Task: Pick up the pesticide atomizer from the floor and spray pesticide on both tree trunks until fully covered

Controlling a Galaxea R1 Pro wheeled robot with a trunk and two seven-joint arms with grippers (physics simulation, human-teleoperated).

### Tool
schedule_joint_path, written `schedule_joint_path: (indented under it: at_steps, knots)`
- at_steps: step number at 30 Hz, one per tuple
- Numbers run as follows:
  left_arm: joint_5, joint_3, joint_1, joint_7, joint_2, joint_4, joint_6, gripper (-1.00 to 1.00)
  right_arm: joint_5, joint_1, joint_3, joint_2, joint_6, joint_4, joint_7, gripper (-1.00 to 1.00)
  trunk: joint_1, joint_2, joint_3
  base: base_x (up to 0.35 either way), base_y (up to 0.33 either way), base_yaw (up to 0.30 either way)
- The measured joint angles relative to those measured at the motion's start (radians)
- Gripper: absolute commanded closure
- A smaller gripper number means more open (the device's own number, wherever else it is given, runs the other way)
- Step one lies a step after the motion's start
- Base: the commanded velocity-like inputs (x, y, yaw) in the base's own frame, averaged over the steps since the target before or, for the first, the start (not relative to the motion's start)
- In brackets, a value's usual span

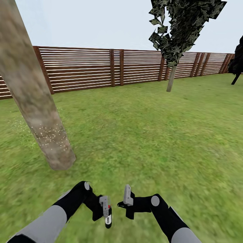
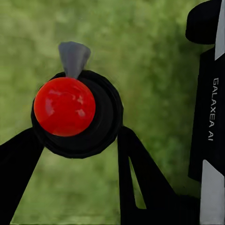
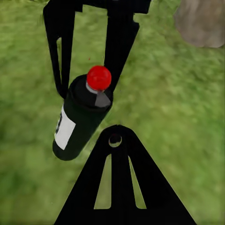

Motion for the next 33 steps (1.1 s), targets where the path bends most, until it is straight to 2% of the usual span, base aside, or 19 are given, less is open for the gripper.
schedule_joint_path:
  at_steps: [2,3,4,5,7,8,10,11,12,13,14,15,16,17,18,19,21,23,33]
  knots:
    - [-0.003,0.003,0.002,-0.002,0.05,0.003,-0.001,1.0,0.0,0.0,-0.002,-0.001,0.0,0.001,0.0,1.0,0.0,0.0,0.0,0.0,0.0,0.0]
    - [-0.002,0.002,0.006,-0.002,0.075,0.003,-0.001,1.0,0.0,0.0,-0.003,-0.001,0.0,0.001,0.0,-1.0,0.0,0.0,0.0,0.0,0.0,0.0]
    - [0.001,0.002,0.013,-0.002,0.114,0.003,-0.001,1.0,0.0,0.0,-0.005,-0.002,0.0,0.001,0.0,-1.0,0.0,0.0,0.0,0.0,0.0,0.0]
    - [0.0,0.002,0.015,-0.002,0.139,0.004,-0.002,1.0,0.0,0.0,-0.006,-0.002,0.0,0.001,0.0,-1.0,0.0,0.0,0.0,0.0,0.0,0.0]
    - [0.001,0.003,0.022,-0.001,0.174,0.015,-0.011,1.0,0.0,0.0,-0.008,-0.003,0.0,0.004,-0.001,-1.0,0.0,0.0,0.0,0.0,0.0,0.0]
    - [-0.001,0.018,0.027,0.016,0.192,0.03,-0.014,1.0,0.002,0.0,-0.009,-0.006,0.0,0.008,-0.005,-1.0,0.0,0.0,0.0,0.0,0.0,0.0]
    - [0.018,0.106,0.031,0.127,0.223,0.047,-0.017,1.0,0.003,0.001,-0.01,-0.024,-0.002,0.015,-0.018,-1.0,0.0,0.0,0.0,0.0,0.0,0.0]
    - [0.036,0.168,0.034,0.194,0.229,0.073,-0.018,1.0,0.003,0.001,-0.021,-0.041,-0.003,0.031,-0.057,-1.0,0.0,0.0,0.0,0.0,0.0,0.0]
    - [0.071,0.277,0.038,0.309,0.231,0.133,-0.018,1.0,0.003,0.001,-0.076,-0.056,-0.003,0.093,-0.168,-1.0,0.0,0.0,0.0,0.0,0.0,0.0]
    - [0.121,0.372,0.042,0.441,0.234,0.197,-0.025,1.0,0.006,0.001,-0.166,-0.067,-0.005,0.188,-0.308,-1.0,0.0,0.0,0.0,0.0,0.0,0.0]
    - [0.168,0.433,0.045,0.542,0.235,0.245,-0.049,1.0,0.004,0.001,-0.235,-0.075,-0.008,0.261,-0.418,-1.0,0.0,0.0,0.0,0.0,0.0,0.0]
    - [0.22,0.492,0.061,0.651,0.235,0.291,-0.112,1.0,0.005,0.001,-0.305,-0.078,-0.015,0.312,-0.536,-1.0,0.0,0.0,0.0,0.0,0.0,0.0]
    - [0.27,0.538,0.093,0.77,0.231,0.324,-0.207,1.0,0.005,0.001,-0.359,-0.079,-0.025,0.343,-0.662,-1.0,0.0,0.0,0.0,0.0,0.0,0.0]
    - [0.328,0.576,0.147,0.932,0.225,0.353,-0.345,1.0,0.006,0.001,-0.396,-0.076,-0.039,0.393,-0.821,-1.0,0.0,0.0,0.0,0.0,0.0,0.0]
    - [0.389,0.593,0.2,1.076,0.222,0.37,-0.451,1.0,-0.004,0.002,-0.414,-0.072,-0.073,0.462,-0.955,-1.0,0.0,0.0,0.0,0.0,0.0,0.0]
    - [0.457,0.598,0.228,1.15,0.221,0.384,-0.511,1.0,-0.005,0.002,-0.419,-0.069,-0.128,0.523,-1.06,-1.0,0.0,0.0,0.0,0.0,0.0,0.0]
    - [0.596,0.608,0.288,1.213,0.225,0.4,-0.604,1.0,-0.005,0.002,-0.425,-0.067,-0.265,0.636,-1.225,-1.0,0.0,0.0,0.0,0.0,0.0,0.0]
    - [0.658,0.602,0.328,1.228,0.227,0.406,-0.647,1.0,-0.002,0.002,-0.425,-0.068,-0.317,0.678,-1.299,-1.0,0.0,0.0,0.0,0.0,0.0,0.0]
    - [0.672,0.597,0.339,1.232,0.218,0.458,-0.653,1.0,0.002,0.12,-0.423,-0.077,-0.326,0.692,-1.316,-1.0,0.0,0.0,0.0,0.0,0.0,0.0]
